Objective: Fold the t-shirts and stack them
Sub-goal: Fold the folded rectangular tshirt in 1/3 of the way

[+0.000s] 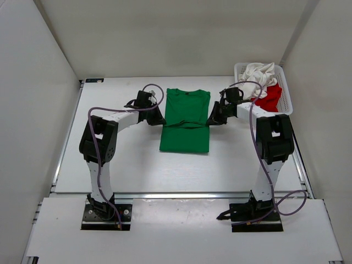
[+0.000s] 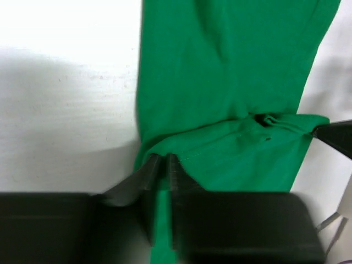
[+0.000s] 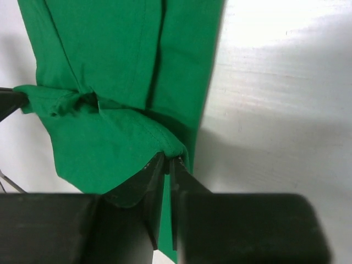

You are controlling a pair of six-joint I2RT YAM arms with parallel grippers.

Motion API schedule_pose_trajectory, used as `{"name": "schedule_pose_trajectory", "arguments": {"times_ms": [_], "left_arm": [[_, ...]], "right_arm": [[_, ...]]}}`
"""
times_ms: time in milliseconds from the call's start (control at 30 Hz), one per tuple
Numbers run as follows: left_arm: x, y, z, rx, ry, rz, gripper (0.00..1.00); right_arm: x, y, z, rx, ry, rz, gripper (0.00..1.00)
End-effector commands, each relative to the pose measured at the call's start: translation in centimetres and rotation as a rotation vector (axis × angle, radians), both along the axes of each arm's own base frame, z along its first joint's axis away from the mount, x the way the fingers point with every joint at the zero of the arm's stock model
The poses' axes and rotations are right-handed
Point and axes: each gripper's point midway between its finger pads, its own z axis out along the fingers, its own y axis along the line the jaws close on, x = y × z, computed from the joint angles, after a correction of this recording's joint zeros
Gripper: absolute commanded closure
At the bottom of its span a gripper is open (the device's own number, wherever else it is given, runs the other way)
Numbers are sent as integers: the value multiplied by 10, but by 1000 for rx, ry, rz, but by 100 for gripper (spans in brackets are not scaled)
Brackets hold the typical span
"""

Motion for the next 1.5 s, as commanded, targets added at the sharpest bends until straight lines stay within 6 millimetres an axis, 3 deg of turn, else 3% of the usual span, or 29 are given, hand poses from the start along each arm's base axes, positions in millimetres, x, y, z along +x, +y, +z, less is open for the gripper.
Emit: {"name": "schedule_pose_trajectory", "arguments": {"times_ms": [0, 67, 133, 233, 300, 333, 400, 467, 567, 700, 767, 867, 1033, 1133, 1233, 1300, 1333, 1367, 1433, 1467], "left_arm": [[24, -2, 45, -64, -109, 29, 70], [26, 6, 61, -111, -156, 70, 59], [22, 12, 81, -143, -211, 103, 55], [-4, 4, 95, -139, -254, 68, 58], [-36, -7, 86, -168, -240, 24, 63], [-47, -21, 92, -187, -270, -5, 63], [-80, -34, 63, -173, -232, -44, 64], [-95, -36, 43, -169, -205, -54, 64], [-109, -30, 8, -145, -122, -65, 67], [-111, -17, -8, -115, -98, -45, 68], [-120, -11, -20, -96, -70, -47, 69], [-129, -7, -26, -94, -51, -55, 69], [-151, -10, -23, -112, -47, -77, 69], [-160, -13, -11, -148, -64, -82, 69], [-148, -19, 20, -209, -116, -75, 68], [-138, -23, 42, -220, -160, -72, 67], [-132, -24, 51, -230, -180, -67, 67], [-124, -27, 64, -246, -209, -61, 67], [-111, -31, 65, -254, -211, -60, 66], [-103, -31, 62, -256, -196, -45, 67]], "right_arm": [[21, 3, 21, 8, -87, 15, 91], [25, 3, 32, 11, -117, 15, 77], [25, 0, 41, -1, -135, -6, 68], [16, 5, 52, -15, -177, -11, 59], [-2, 10, 50, -31, -187, -20, 59], [-3, 13, 47, -39, -204, -21, 65], [-25, 33, 39, -21, -209, 20, 83], [-32, 51, 34, 18, -227, 68, 97], [-38, 84, 20, 26, -188, 173, 100], [-24, 98, -1, 8, -147, 204, 100], [-10, 106, 0, 5, -163, 207, 100], [21, 96, -13, -6, -159, 174, 100], [52, 88, -17, 3, -146, 151, 100], [60, 86, -3, 12, -171, 153, 100], [55, 82, 24, 23, -208, 159, 100], [46, 75, 63, 28, -266, 130, 100], [33, 74, 56, 31, -254, 135, 99], [32, 73, 83, 68, -316, 121, 100], [1, 66, 65, 79, -266, 99, 99], [-3, 64, 75, 92, -301, 96, 99]]}}
